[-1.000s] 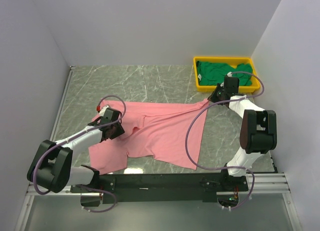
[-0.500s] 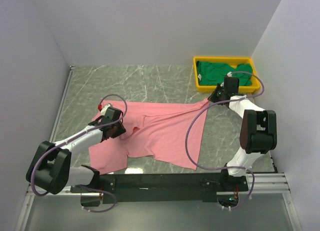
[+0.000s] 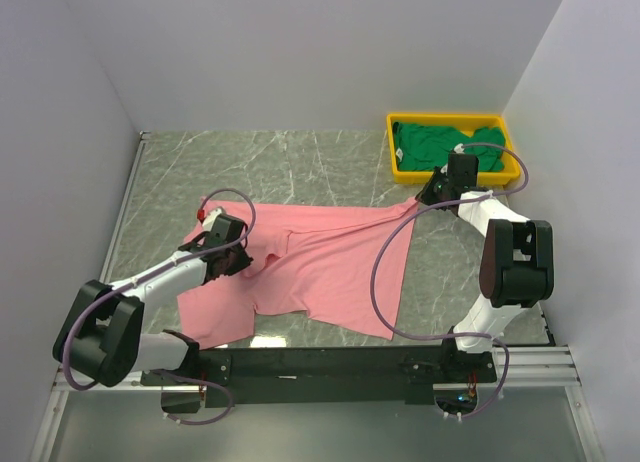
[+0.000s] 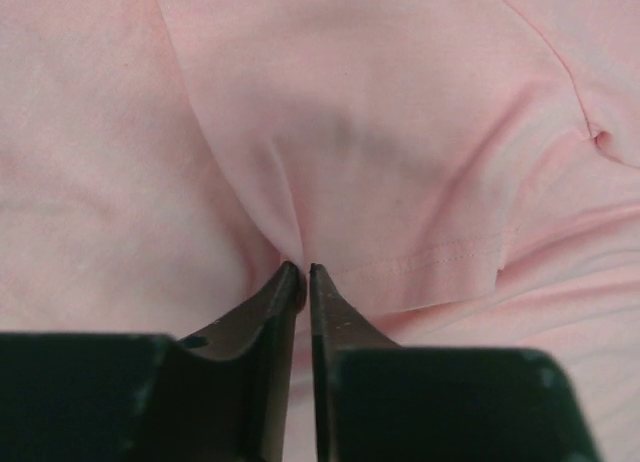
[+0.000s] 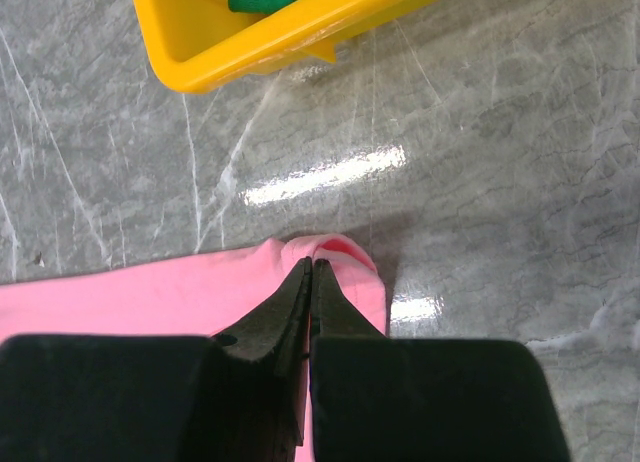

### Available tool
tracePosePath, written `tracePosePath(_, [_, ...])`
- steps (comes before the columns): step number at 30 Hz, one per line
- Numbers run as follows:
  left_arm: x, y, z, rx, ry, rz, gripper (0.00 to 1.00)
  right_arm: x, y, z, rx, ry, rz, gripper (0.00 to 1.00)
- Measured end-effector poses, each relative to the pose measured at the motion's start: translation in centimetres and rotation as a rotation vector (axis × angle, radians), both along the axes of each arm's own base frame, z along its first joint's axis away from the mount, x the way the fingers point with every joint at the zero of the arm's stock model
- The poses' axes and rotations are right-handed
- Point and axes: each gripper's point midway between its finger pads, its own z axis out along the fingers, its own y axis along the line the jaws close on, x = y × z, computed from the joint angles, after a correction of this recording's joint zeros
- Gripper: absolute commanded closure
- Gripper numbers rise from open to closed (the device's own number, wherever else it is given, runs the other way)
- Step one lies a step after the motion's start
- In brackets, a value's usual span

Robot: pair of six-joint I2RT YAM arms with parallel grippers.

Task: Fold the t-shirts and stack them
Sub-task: Flatten the tshirt out

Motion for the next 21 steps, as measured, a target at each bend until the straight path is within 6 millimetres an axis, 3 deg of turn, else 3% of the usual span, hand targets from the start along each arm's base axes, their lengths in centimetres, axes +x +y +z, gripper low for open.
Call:
tracePosePath(5, [0.0,0.1,-0.4,0.002,0.007,0.016,0.94,0.0,0.0,0.0,0.000,0.000,0.000,1.00])
tracePosePath(15, [-0.1,0.3,-1.1,0.009,0.017,0.030,0.73,0.0,0.0,0.0,0.000,0.000,0.000,1.00])
tracePosePath(18, [0.0,0.3,-1.0,0.007,0.014,0.031,0.79,0.0,0.0,0.0,0.001,0.000,0.000,1.00])
tracePosePath(21, [-0.1,0.3,-1.1,0.009,0.017,0.032,0.91,0.0,0.0,0.0,0.000,0.000,0.000,1.00])
